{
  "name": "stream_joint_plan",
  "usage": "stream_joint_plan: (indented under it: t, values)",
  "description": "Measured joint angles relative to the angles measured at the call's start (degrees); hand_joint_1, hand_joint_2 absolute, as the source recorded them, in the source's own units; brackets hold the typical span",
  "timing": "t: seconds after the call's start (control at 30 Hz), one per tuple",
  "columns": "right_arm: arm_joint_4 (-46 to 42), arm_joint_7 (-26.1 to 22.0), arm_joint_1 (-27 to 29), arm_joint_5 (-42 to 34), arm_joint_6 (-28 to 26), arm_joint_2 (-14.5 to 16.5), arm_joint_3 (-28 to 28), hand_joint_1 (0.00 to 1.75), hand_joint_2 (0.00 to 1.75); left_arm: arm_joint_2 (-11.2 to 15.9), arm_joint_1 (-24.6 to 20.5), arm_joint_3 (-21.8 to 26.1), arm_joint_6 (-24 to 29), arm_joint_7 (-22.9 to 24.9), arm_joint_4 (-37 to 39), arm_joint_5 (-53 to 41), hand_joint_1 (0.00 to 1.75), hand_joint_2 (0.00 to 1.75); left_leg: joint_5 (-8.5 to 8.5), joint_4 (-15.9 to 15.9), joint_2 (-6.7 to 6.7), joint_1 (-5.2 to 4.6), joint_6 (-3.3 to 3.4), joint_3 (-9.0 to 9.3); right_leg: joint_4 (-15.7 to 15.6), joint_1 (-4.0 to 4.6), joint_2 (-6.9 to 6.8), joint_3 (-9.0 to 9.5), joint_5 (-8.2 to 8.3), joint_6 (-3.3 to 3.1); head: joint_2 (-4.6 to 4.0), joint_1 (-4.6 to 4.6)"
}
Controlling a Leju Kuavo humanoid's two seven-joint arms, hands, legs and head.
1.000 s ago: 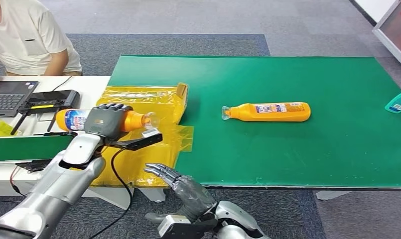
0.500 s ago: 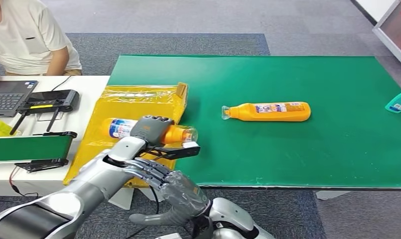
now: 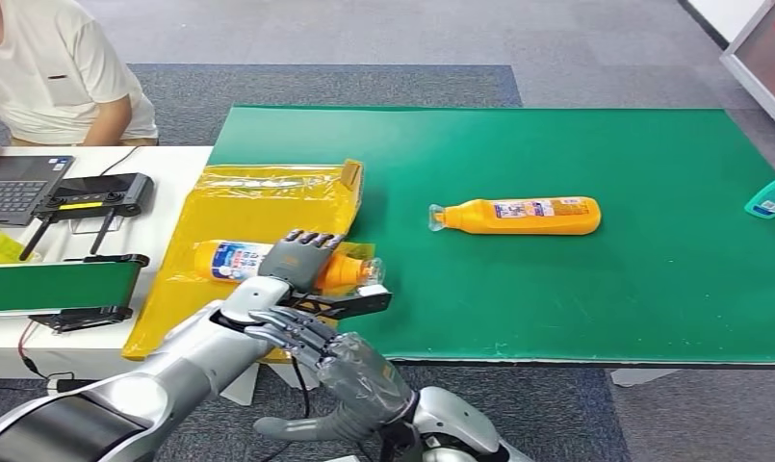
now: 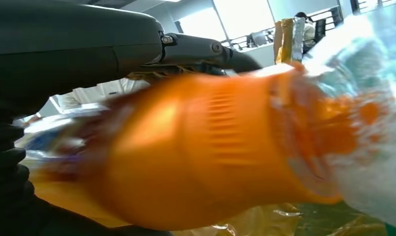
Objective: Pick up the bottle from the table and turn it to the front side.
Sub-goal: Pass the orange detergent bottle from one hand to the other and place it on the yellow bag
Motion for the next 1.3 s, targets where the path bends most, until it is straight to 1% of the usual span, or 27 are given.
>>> stream_joint_plan:
  t: [0.17, 0.37, 0.43, 0.6, 0.7, 0.77, 0.83, 0.9, 0.97, 1.03, 1.1, 1.17, 1.2, 1.3]
  values:
    - [-0.05, 0.08, 0.37, -2.13, 2.74, -0.27, 0.0, 0.0, 1.75, 0.01, 0.11, -0.24, -0.7, 0.8, 0.94, -2.82, 0.0, 1.75, 0.0, 0.0, 0.0, 0.0, 0.0, 0.0, 0.0, 0.0, 0.0, 0.01, 0.0, 0.0, 0.0, 0.01]
    - [-0.03, 0.14, 0.58, -2.9, 3.78, -0.41, -0.01, 0.0, 1.75, 0.01, 0.16, -0.22, 0.29, -0.48, 1.44, -1.5, 0.0, 1.75, 0.01, 0.0, 0.0, 0.0, 0.0, 0.01, 0.0, 0.0, 0.0, 0.02, 0.0, 0.0, 0.0, 0.0]
    - [-0.02, 0.14, 0.66, -3.16, 3.99, -0.46, -0.01, 0.0, 1.75, 0.01, 0.35, -0.09, 1.17, -1.79, 1.46, -0.08, 0.0, 1.75, 0.01, 0.0, 0.0, 0.0, 0.01, 0.01, 0.0, 0.0, 0.0, 0.03, 0.0, 0.0, 0.0, 0.0]
    - [0.2, 0.12, 0.82, -3.41, 4.2, -0.5, -0.09, 0.0, 1.75, -0.11, 1.71, 1.46, 3.0, -6.92, 0.91, 5.49, 0.0, 1.75, 0.02, 0.0, 0.0, 0.0, 0.01, 0.01, 0.0, 0.0, 0.0, 0.03, 0.02, 0.03, 0.0, 0.0]
    - [0.46, 0.1, 0.94, -3.4, 4.2, -0.49, -0.23, 0.0, 1.75, -0.14, 3.3, 2.74, 2.82, -10.12, -1.09, 9.64, 0.0, 1.75, 0.02, 0.0, 0.0, 0.0, 0.02, 0.01, 0.0, -0.01, 0.0, 0.02, 0.02, 0.03, 0.0, 0.0]
    - [0.65, 0.06, 1.11, -3.26, 4.05, -0.48, -0.44, 0.0, 1.75, -0.11, 4.93, 3.82, 1.78, -12.32, -3.6, 13.7, 0.0, 1.75, 0.01, 0.0, 0.0, 0.0, 0.02, 0.0, 0.0, -0.01, 0.0, 0.01, 0.02, 0.03, 0.0, 0.01]
    - [0.75, 0.08, 1.41, -2.79, 3.53, -0.48, -0.79, 0.0, 1.75, 0.04, 7.42, 4.9, -0.07, -13.95, -7.83, 19.19, 0.0, 1.75, 0.01, 0.0, 0.0, 0.0, 0.02, 0.0, 0.0, -0.01, 0.0, 0.0, 0.01, 0.03, 0.0, 0.0]
    - [0.79, 0.28, 1.84, -2.03, 2.67, -0.48, -1.29, 0.0, 1.75, 0.29, 10.63, 5.68, -2.05, -14.56, -13.82, 25.14, 0.0, 1.75, 0.0, 0.0, 0.0, 0.0, 0.01, -0.01, 0.0, -0.01, 0.01, -0.01, 0.01, 0.02, 0.0, 0.0]
    - [0.8, 0.67, 2.34, -1.11, 1.65, -0.48, -1.88, 0.0, 1.75, 0.6, 14.43, 6.04, -3.42, -14.56, -21.23, 30.38, 0.0, 1.75, -0.01, 0.0, 0.02, 0.0, 0.02, -0.03, 0.0, -0.01, 0.01, -0.03, 0.0, 0.01, 0.0, 0.01]
    - [0.8, 1.01, 2.78, -0.32, 0.59, -0.48, -2.47, 0.0, 1.75, 1.05, 18.48, 6.14, -3.7, -14.5, -29.43, 33.94, 0.0, 1.75, -0.03, 0.0, 0.03, 0.0, 0.02, -0.06, 0.0, 0.0, 0.01, -0.06, -0.02, 0.0, 0.0, 0.01]
    - [0.77, 0.92, 3.09, 0.31, -0.54, -0.48, -2.92, 0.0, 1.75, 1.79, 22.35, 6.16, -2.86, -14.61, -37.03, 35.61, 0.0, 1.75, -0.04, 0.0, 0.07, 0.0, 0.01, -0.07, 0.0, 0.0, 0.03, -0.09, -0.03, -0.01, 0.0, 0.01]
    - [0.66, 0.64, 3.28, 0.81, -2.13, -0.53, -3.16, 0.0, 1.75, 3.13, 26.64, 6.45, -0.64, -15.66, -44.63, 37.23, 0.0, 1.75, -0.08, -0.01, 0.15, 0.0, -0.02, -0.06, 0.0, 0.0, 0.13, -0.12, -0.04, -0.03, 0.0, 0.01]
    - [0.47, 0.53, 3.34, 1.02, -3.12, -0.57, -3.21, 0.0, 1.75, 3.96, 29.14, 6.79, 0.77, -16.48, -48.62, 38.44, 0.0, 1.75, -0.1, -0.01, 0.2, 0.0, -0.05, -0.05, 0.0, 0.0, 0.18, -0.14, -0.05, -0.04, 0.0, -0.01]
    - [0.35, 2.22, 4.32, 1.54, -6.3, -0.76, -4.04, 0.0, 1.75, 5.85, 37.67, 7.7, 4.32, -19.98, -61.21, 43.72, 0.0, 1.75, -0.21, -0.03, 0.27, 0.02, 0.01, -0.03, 0.01, 0.02, 0.22, -0.11, -0.2, -0.04, 0.0, 0.0]
